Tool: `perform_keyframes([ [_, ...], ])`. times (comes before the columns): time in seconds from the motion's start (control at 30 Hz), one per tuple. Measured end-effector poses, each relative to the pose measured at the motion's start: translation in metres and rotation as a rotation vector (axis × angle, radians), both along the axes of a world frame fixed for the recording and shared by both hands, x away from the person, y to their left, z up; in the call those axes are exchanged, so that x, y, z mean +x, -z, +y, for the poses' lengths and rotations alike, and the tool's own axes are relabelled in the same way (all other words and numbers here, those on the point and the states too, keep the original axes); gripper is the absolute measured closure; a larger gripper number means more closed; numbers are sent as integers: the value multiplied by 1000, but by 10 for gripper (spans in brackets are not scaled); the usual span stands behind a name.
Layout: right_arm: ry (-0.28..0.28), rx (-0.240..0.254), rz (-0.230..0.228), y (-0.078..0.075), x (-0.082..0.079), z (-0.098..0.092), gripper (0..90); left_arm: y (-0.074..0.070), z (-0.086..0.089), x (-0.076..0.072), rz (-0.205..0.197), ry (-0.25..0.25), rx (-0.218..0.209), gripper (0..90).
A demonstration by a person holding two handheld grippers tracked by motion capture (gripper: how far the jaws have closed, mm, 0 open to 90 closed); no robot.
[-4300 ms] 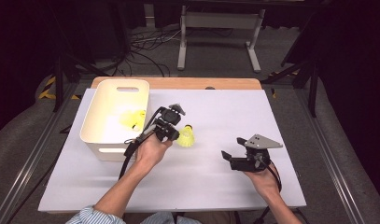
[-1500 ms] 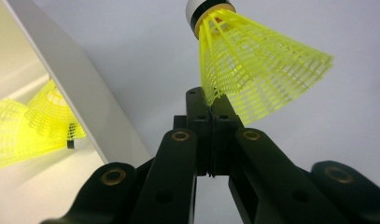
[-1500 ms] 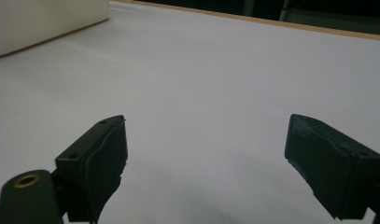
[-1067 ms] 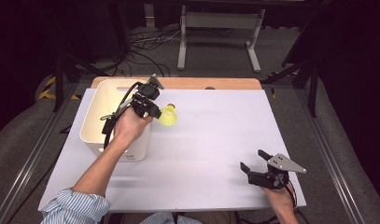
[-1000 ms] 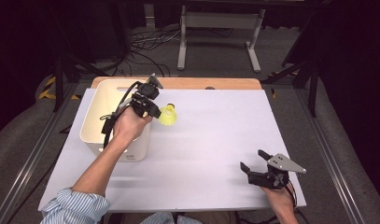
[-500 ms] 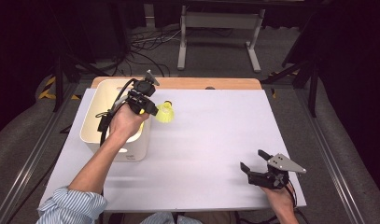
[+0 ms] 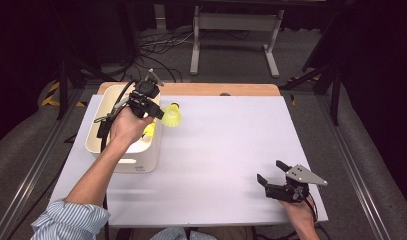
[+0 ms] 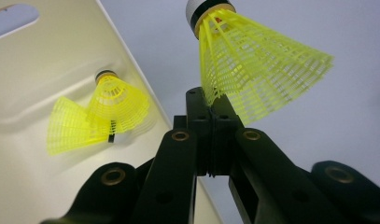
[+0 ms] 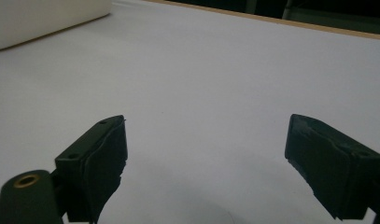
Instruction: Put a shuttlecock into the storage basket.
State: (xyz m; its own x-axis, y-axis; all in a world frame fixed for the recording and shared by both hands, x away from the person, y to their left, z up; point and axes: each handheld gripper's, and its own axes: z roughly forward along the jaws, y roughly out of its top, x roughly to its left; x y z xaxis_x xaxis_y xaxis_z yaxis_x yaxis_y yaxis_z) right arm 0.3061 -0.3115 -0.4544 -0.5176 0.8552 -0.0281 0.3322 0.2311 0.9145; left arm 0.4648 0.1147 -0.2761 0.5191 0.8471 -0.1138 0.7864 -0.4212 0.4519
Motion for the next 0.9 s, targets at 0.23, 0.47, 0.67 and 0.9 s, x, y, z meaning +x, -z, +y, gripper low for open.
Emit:
perform_keyframes([
  [0.23, -2, -3, -2, 0, 0, 0, 136, -3, 10, -2, -8, -24, -12, 897],
  [0.47, -2, -9, -3, 0, 0, 1, 136, -5, 21, -4, -21, -47, -19, 897],
  [0.67, 0, -7, -3, 0, 0, 1, 136, -2, 33, -5, -22, -69, -23, 897],
  [0.9, -2, -6, -5, 0, 0, 0, 136, -1, 47, -5, -27, -104, -29, 897],
])
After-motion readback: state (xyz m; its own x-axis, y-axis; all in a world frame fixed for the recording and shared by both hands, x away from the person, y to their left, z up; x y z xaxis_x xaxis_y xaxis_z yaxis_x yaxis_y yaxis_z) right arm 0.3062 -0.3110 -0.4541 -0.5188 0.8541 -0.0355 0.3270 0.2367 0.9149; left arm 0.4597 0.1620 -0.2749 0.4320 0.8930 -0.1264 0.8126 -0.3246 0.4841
